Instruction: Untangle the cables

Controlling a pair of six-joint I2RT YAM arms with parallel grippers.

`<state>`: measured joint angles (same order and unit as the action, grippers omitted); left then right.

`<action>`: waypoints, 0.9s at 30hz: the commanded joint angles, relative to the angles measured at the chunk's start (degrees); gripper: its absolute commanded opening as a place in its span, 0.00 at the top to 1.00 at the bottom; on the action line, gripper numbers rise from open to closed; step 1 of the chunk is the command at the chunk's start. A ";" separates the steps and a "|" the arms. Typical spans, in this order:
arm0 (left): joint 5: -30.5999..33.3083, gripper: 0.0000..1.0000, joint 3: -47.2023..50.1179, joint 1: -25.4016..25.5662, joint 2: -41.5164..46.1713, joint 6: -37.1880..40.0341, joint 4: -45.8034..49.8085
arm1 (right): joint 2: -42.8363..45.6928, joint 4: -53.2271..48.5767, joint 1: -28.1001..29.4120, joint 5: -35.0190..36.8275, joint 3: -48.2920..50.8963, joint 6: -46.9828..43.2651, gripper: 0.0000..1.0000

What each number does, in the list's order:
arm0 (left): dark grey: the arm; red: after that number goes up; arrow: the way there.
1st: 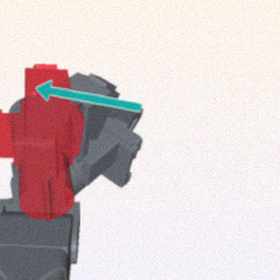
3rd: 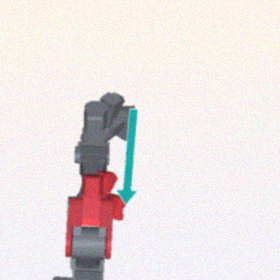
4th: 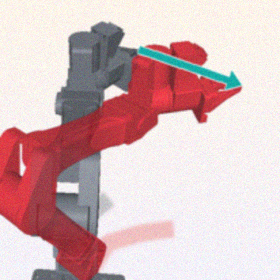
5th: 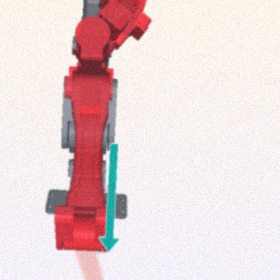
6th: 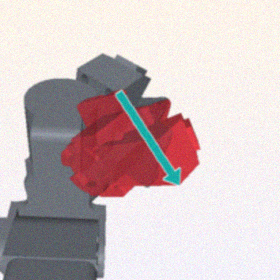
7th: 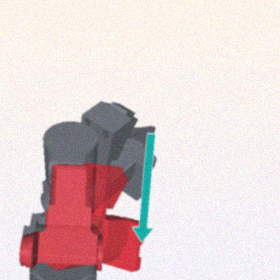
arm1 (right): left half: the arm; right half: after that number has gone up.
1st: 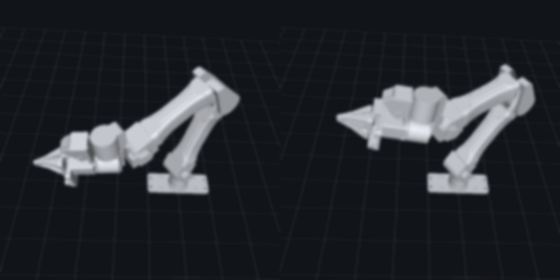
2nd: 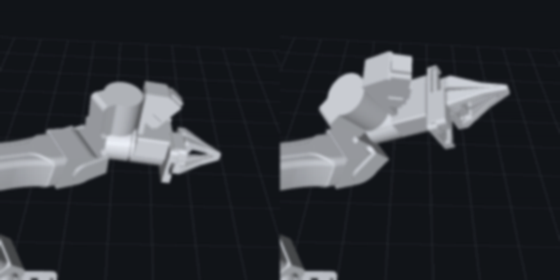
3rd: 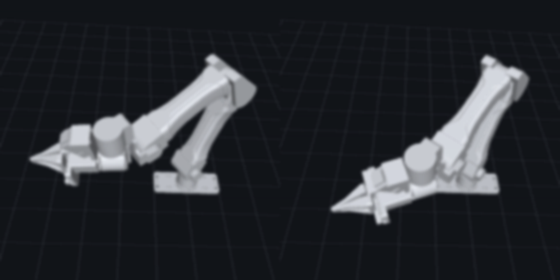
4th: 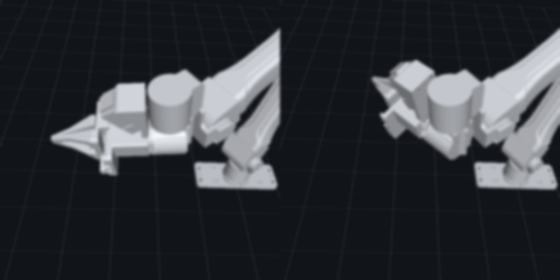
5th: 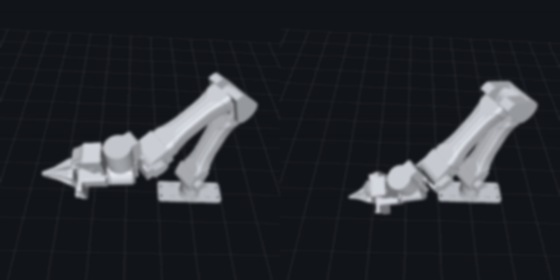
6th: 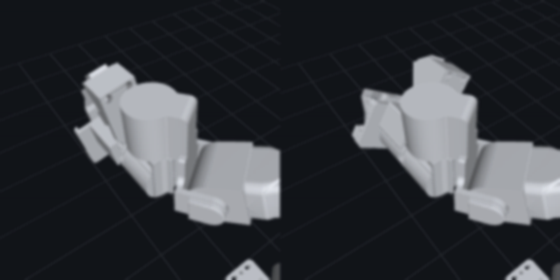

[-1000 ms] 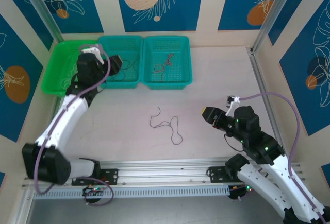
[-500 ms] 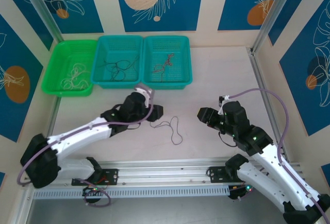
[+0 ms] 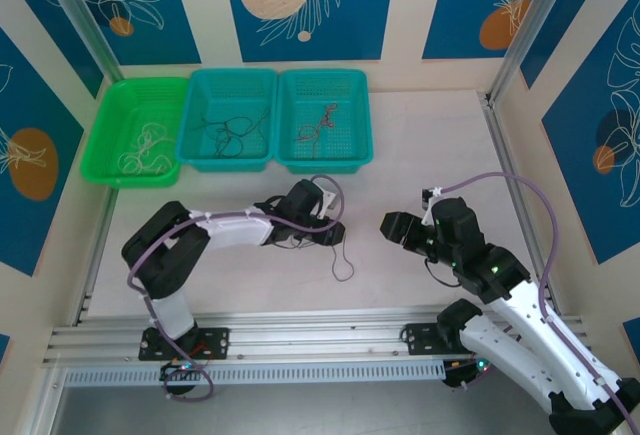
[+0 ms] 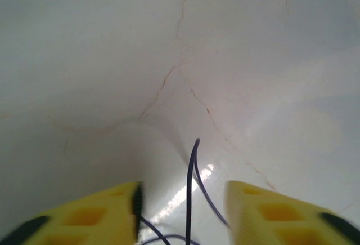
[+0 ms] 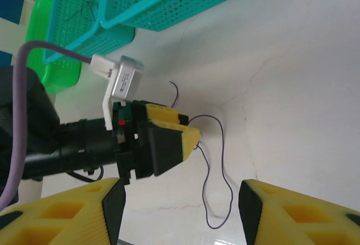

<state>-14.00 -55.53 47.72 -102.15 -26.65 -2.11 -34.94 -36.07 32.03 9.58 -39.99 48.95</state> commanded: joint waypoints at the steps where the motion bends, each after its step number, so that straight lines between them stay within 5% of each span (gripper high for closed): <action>1: -4.09 0.85 -2.90 0.44 -2.87 0.47 -1.32 | 0.86 -2.78 0.33 -1.50 -0.10 -1.91 0.41; 2: -5.07 0.98 -3.24 0.44 -3.41 0.39 -1.20 | 0.89 -3.17 0.31 -1.48 -0.17 -2.09 0.41; 3: -5.53 1.00 -3.28 0.44 -3.45 0.13 -1.08 | 0.83 -3.58 0.36 -1.50 -0.43 -2.37 0.41; 12: 2.70 1.00 -3.18 -1.48 11.86 3.69 6.00 | -2.11 3.49 0.98 -17.05 -1.00 -8.09 0.40; 17: 6.97 1.00 -6.06 -5.65 20.79 8.72 11.79 | -2.81 9.36 5.07 -16.18 -0.12 -6.50 0.40; 27: 10.10 1.00 -19.25 -26.75 22.02 13.26 14.28 | -2.15 9.56 7.78 -10.71 -0.70 -6.77 0.40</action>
<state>-5.15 -70.17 24.88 -78.11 -15.86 10.72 -37.93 -27.31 39.42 -2.39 -40.01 43.16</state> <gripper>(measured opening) 0.044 0.602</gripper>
